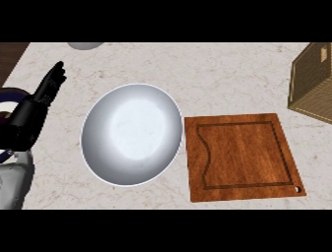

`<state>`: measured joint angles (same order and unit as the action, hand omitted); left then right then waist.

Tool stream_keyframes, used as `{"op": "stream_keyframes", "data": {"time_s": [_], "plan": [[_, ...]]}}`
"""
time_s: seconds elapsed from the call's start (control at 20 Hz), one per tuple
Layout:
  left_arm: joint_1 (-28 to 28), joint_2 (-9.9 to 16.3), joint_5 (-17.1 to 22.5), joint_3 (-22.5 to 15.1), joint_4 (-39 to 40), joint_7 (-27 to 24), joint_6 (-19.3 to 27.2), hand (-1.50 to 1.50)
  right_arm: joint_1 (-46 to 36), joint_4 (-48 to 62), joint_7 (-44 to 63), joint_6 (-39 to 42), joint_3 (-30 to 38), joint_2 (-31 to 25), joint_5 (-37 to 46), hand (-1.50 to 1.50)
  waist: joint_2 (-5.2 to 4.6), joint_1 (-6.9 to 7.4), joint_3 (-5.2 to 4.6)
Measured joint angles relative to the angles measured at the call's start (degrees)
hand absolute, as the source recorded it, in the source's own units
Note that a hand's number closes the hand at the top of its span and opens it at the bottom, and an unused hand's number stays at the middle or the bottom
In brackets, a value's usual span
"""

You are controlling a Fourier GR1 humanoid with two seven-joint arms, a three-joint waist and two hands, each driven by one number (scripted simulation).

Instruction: Pick the cupcake from the cutting board and place it in the basket

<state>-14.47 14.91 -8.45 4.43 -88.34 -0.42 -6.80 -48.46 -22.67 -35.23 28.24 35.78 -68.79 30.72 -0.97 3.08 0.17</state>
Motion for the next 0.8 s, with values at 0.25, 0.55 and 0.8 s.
{"op": "stream_keyframes", "data": {"time_s": [0.25,0.55,0.8], "plan": [[-1.58,0.18,-0.11,0.21,1.04,0.43,-0.21,0.0,-9.07,0.08,5.76,2.58,-4.57,2.48,2.06,1.5,0.03,0.35,-0.12],[-1.02,-0.16,-0.54,0.3,1.21,0.2,0.16,0.0,-17.03,1.78,12.03,4.93,-8.37,5.69,4.29,1.5,0.18,-0.03,-0.15],[-0.17,-0.79,-1.03,-0.22,-0.1,0.59,0.55,0.0,-19.92,3.06,14.8,5.54,-12.09,9.11,7.26,1.5,0.19,-0.2,-0.14]]}}
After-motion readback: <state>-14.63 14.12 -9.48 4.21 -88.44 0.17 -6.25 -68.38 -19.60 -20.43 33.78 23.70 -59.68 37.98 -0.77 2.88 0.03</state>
